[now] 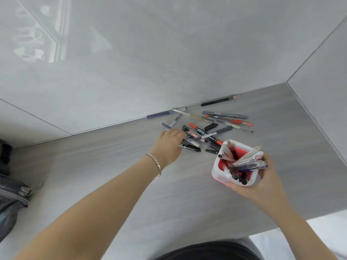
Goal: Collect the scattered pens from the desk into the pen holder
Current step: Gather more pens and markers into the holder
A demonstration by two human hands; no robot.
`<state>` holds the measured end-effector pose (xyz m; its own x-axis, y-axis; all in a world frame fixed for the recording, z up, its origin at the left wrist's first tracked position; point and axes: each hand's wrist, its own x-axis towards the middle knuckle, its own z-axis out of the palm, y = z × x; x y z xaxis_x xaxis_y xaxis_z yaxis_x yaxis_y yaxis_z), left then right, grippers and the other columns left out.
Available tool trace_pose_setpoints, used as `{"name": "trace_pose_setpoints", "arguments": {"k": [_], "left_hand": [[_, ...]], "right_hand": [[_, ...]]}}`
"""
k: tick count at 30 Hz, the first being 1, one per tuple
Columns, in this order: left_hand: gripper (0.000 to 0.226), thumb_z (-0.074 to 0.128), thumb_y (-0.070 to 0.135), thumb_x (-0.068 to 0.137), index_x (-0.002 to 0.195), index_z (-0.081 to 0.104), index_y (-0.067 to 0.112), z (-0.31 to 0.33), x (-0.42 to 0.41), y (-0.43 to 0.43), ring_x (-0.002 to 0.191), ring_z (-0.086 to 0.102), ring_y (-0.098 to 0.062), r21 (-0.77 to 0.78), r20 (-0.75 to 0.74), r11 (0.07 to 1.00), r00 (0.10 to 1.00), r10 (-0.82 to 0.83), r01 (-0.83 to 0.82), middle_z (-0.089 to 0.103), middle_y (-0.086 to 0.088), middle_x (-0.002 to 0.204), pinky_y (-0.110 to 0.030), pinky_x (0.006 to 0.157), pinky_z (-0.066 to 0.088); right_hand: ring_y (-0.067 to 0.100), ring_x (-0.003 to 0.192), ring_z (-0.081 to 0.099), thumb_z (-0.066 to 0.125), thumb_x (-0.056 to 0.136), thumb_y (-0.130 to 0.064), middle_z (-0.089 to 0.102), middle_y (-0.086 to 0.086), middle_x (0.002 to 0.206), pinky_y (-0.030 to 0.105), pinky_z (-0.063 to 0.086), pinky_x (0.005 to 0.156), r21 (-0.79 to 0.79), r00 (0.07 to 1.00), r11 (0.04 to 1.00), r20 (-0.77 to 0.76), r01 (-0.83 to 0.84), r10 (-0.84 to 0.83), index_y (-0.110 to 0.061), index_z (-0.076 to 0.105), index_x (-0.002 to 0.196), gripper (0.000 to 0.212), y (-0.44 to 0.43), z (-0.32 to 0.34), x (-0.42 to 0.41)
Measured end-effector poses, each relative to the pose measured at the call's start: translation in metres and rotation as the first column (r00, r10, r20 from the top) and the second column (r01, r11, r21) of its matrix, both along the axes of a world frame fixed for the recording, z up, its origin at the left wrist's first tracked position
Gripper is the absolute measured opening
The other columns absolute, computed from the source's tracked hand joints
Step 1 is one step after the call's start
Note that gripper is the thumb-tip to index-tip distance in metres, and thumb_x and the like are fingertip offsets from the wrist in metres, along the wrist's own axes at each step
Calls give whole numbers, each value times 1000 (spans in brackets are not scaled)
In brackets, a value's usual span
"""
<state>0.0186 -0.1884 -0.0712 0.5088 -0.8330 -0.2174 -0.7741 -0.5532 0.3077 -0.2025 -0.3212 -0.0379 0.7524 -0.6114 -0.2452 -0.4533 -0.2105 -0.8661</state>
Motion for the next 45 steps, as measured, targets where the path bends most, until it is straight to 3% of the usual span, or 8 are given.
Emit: {"name": "trace_pose_setpoints", "arguments": {"k": [6, 10, 13, 16, 20, 24, 29, 45], "left_hand": [[32, 53, 10, 84, 115, 51, 10, -22, 4, -11, 114, 45, -30, 28, 49, 1000, 999, -12, 11, 54, -10, 119, -37, 95, 36], [29, 78, 10, 59, 83, 62, 10, -25, 1, -1, 78, 61, -26, 86, 219, 981, 957, -190, 176, 65, -6, 84, -31, 59, 49], [28, 68, 8, 72, 97, 57, 11, -23, -3, 2, 89, 56, -25, 194, 263, 964, 937, -228, 180, 61, -7, 100, -31, 60, 47], [33, 49, 0, 84, 115, 42, 7, -21, -4, -1, 105, 45, -28, 245, 293, 952, 922, -254, 184, 46, -11, 120, -32, 67, 39], [36, 74, 10, 69, 97, 51, 11, 1, -4, 3, 82, 57, -22, 36, 392, 992, 912, -123, 119, 65, -1, 87, -28, 56, 45], [14, 50, 15, 91, 98, 53, 3, 39, -7, 20, 92, 55, -32, -415, 61, 881, 959, 276, -228, 68, -13, 93, -39, 77, 39], [22, 38, 7, 94, 88, 51, 24, 91, -38, 49, 86, 63, -12, -541, -678, 415, 671, 299, -731, 65, 10, 89, -22, 74, 51], [38, 41, 3, 87, 93, 52, 39, 71, -138, 47, 99, 63, -19, -606, -766, 268, 640, 58, -749, 66, -3, 107, -26, 88, 51]], "right_hand": [[-27, 92, 49, 89, 50, -14, 61, -36, 92, -9, 38, 73, 41, 1000, 999, -12, 19, -18, -53, 36, 102, 84, -8, -7, -2], [4, 103, 63, 89, 47, -7, 65, -10, 113, 35, 53, 93, 203, 998, 978, 53, -43, 33, -29, 48, 119, 86, -4, -13, 5], [-20, 85, 57, 85, 49, 8, 57, -17, 99, 3, 48, 74, 139, 997, 990, 79, -8, -3, -41, 44, 98, 81, 6, -2, 12], [-26, 83, 53, 84, 49, 11, 52, -21, 98, -7, 39, 66, 85, 996, 996, 84, -24, 16, -42, 41, 93, 81, 12, 7, 13], [-26, 79, 54, 82, 52, 12, 53, -19, 97, -7, 40, 63, 126, 995, 991, 98, -41, 29, -40, 41, 92, 78, 13, 15, 10], [-27, 79, 54, 82, 53, 12, 53, -19, 98, -7, 39, 61, 140, 994, 990, 106, -30, 15, -39, 41, 93, 77, 15, 17, 2], [-18, 91, 55, 89, 46, -12, 56, -19, 102, 1, 45, 70, 119, 993, 987, 65, -108, 101, -47, 41, 97, 79, 23, 13, -3], [-14, 93, 58, 86, 53, -7, 64, -25, 98, -2, 42, 72, 167, 974, 961, 80, -221, 210, -45, 44, 101, 75, 55, -11, 1]]}}
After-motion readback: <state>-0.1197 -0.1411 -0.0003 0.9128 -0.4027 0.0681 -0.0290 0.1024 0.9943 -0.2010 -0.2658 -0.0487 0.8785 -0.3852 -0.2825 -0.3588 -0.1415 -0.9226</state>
